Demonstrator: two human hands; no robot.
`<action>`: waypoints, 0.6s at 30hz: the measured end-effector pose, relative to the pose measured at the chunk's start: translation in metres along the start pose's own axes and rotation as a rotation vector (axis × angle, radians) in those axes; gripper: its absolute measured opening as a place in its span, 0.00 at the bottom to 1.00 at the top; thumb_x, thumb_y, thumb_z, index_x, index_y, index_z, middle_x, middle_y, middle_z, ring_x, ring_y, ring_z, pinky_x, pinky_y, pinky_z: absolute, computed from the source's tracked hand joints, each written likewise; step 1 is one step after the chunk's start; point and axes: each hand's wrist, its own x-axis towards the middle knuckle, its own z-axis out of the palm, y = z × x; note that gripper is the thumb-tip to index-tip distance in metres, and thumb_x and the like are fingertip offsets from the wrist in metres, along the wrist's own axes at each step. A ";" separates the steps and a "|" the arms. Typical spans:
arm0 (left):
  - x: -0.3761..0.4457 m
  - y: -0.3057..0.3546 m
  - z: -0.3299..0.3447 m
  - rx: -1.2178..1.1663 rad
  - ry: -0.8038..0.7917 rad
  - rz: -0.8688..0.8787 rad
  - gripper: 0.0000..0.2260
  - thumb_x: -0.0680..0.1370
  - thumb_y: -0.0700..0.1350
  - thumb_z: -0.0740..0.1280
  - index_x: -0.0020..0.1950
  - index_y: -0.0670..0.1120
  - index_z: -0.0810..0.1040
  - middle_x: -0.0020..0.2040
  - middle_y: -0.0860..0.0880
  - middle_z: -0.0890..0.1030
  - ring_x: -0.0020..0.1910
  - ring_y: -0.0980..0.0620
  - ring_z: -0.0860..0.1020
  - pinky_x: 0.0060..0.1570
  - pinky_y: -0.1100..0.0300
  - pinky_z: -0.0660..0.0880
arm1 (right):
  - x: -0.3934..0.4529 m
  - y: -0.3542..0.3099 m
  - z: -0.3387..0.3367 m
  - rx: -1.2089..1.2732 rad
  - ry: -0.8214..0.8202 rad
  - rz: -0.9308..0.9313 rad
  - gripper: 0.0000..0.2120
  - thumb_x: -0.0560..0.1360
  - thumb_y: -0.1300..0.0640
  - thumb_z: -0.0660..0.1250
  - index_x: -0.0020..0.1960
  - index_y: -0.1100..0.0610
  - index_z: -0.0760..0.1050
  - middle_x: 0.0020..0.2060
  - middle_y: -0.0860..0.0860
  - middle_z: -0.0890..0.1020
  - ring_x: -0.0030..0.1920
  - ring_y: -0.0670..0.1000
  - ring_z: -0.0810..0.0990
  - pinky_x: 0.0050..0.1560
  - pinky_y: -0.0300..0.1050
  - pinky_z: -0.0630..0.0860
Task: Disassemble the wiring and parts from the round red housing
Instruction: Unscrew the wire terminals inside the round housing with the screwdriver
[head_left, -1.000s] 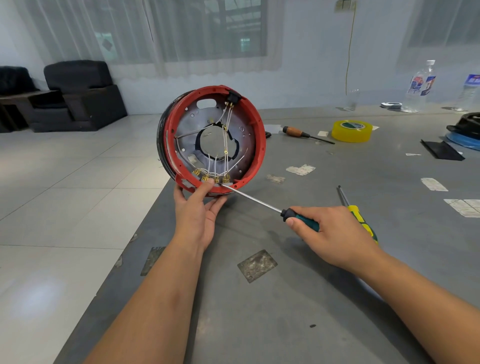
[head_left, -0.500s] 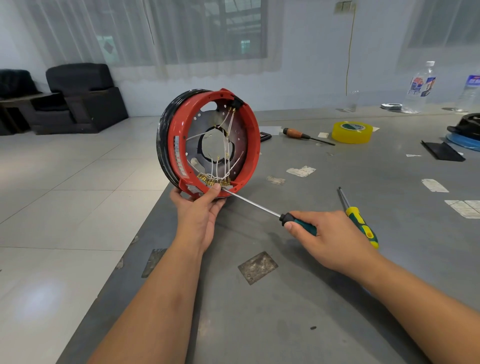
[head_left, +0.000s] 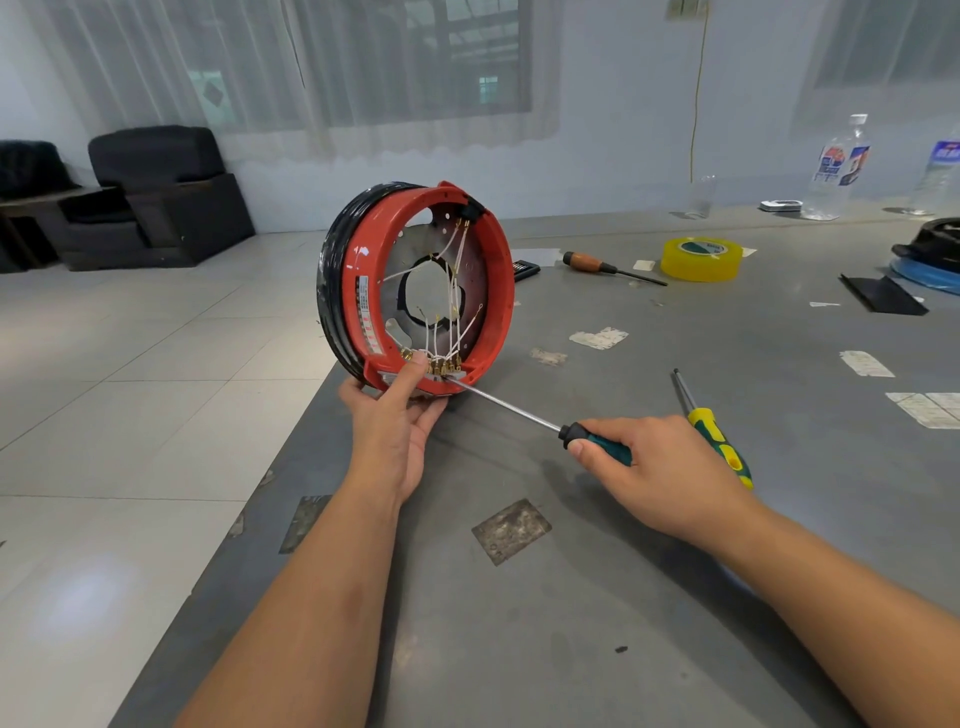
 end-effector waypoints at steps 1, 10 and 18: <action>0.000 0.000 0.000 0.016 0.006 0.003 0.22 0.78 0.39 0.76 0.61 0.51 0.67 0.64 0.43 0.80 0.56 0.41 0.87 0.60 0.40 0.83 | 0.000 0.001 0.000 -0.002 -0.004 0.001 0.16 0.80 0.37 0.58 0.56 0.42 0.82 0.27 0.44 0.77 0.31 0.45 0.76 0.27 0.37 0.62; 0.001 -0.002 -0.001 0.133 0.014 0.011 0.19 0.79 0.37 0.74 0.60 0.51 0.67 0.66 0.41 0.80 0.58 0.42 0.86 0.58 0.42 0.83 | 0.002 0.007 -0.003 -0.019 -0.033 0.024 0.16 0.79 0.37 0.59 0.57 0.40 0.82 0.29 0.45 0.79 0.31 0.45 0.77 0.26 0.39 0.66; 0.001 -0.002 -0.001 0.140 0.000 0.012 0.20 0.79 0.36 0.74 0.61 0.51 0.67 0.67 0.41 0.79 0.59 0.42 0.86 0.58 0.41 0.83 | 0.002 0.009 -0.004 0.001 -0.039 0.020 0.17 0.79 0.35 0.58 0.55 0.40 0.83 0.30 0.47 0.80 0.32 0.46 0.77 0.26 0.40 0.67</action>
